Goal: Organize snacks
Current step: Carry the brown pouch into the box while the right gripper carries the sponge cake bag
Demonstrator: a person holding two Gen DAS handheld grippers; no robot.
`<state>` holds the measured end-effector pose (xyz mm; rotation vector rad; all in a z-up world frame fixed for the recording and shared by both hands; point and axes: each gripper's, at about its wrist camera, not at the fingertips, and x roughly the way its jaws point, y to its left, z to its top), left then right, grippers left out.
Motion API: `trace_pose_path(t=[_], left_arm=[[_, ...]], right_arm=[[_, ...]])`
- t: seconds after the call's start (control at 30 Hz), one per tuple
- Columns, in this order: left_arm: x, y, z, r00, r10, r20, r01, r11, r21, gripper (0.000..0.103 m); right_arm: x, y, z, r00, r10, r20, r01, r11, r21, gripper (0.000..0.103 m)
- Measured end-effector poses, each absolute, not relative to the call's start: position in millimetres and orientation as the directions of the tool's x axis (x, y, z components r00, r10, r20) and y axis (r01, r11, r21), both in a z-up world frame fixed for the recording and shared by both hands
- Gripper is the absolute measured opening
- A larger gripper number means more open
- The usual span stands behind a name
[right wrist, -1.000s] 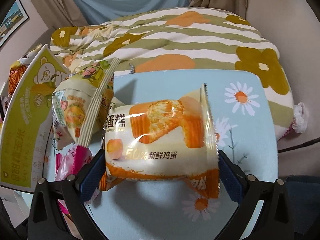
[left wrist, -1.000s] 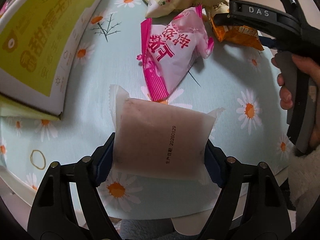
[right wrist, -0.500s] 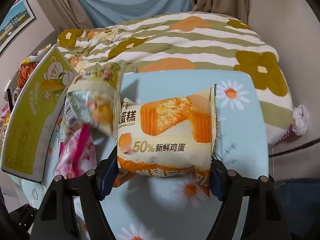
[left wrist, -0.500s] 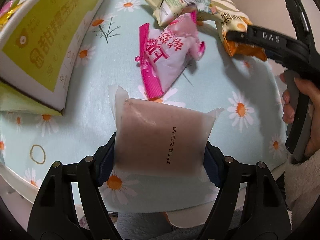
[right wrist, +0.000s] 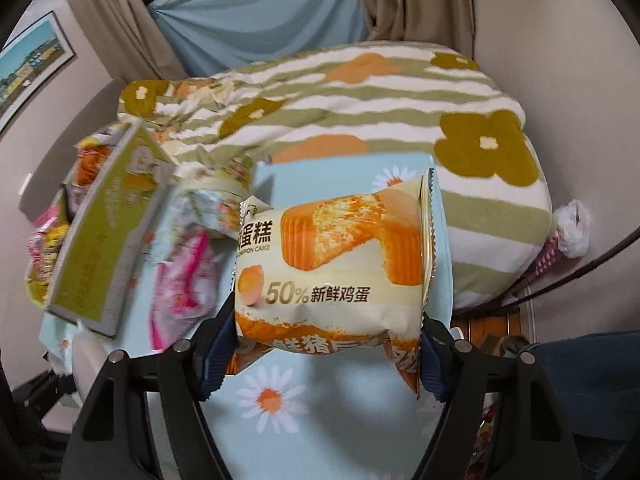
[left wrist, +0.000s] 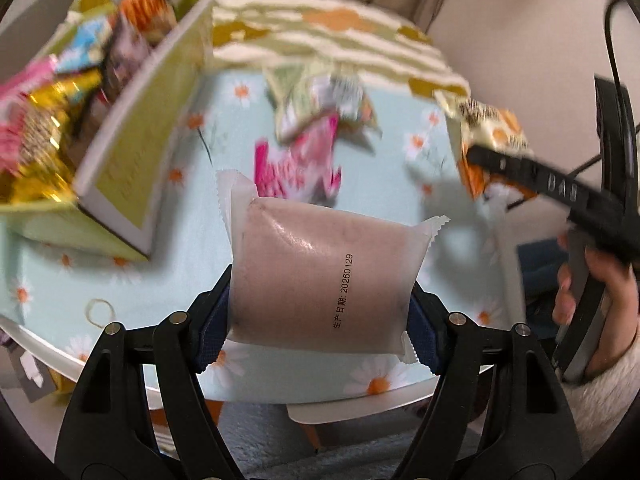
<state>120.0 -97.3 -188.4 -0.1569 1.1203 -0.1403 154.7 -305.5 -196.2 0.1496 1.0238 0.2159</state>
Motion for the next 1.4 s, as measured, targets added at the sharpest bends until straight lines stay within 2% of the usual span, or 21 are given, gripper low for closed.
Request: trace_pose_path(t=[0.27, 0.47, 0.73, 0.97, 1.0, 1.07, 1.1, 1.13, 1.23, 1.4], left_arm=[[127, -45, -110, 0.588, -0.102, -0.803, -0.048, 0.986, -0.161, 0.075], [152, 21, -76, 0.630, -0.039, -0.776, -0.092, 0.988, -0.124, 0.075], [202, 107, -68, 0.601, -0.026, -0.799, -0.082, 0.992, -0.094, 0.075], [248, 162, -95, 0.536, -0.072, -0.841, -0.018, 0.995, -0.097, 0.076], [253, 167, -100, 0.520, -0.086, -0.850, -0.009, 0.994, -0.106, 0.077], [262, 180, -111, 0.493, -0.101, -0.864, -0.003, 0.993, -0.117, 0.088], [261, 185, -112, 0.499, -0.110, -0.859, 0.002, 0.992, -0.126, 0.100], [259, 190, -112, 0.510, -0.121, -0.851, 0.006, 0.991, -0.137, 0.103], [250, 201, -110, 0.524, -0.163, -0.836, 0.032, 0.985, -0.172, 0.103], [231, 214, -113, 0.530, -0.159, -0.833, 0.039, 0.986, -0.163, 0.103]], right_arm=[[151, -262, -136, 0.543, 0.375, -0.751, -0.252, 0.926, 0.281, 0.072], [163, -204, -100, 0.560, 0.450, -0.695, -0.342, 0.890, 0.301, 0.072], [186, -109, -80, 0.554, 0.496, -0.669, -0.395, 0.864, 0.313, 0.072], [205, -48, -86, 0.544, 0.476, -0.691, -0.364, 0.876, 0.317, 0.072], [207, -42, -87, 0.544, 0.471, -0.695, -0.356, 0.879, 0.317, 0.072], [209, -32, -91, 0.546, 0.456, -0.702, -0.334, 0.888, 0.317, 0.072], [209, -29, -93, 0.547, 0.450, -0.706, -0.323, 0.892, 0.318, 0.072], [209, -26, -96, 0.547, 0.443, -0.711, -0.310, 0.895, 0.320, 0.072], [207, -19, -101, 0.541, 0.425, -0.726, -0.281, 0.905, 0.320, 0.072], [204, -7, -108, 0.531, 0.400, -0.747, -0.264, 0.916, 0.303, 0.072]])
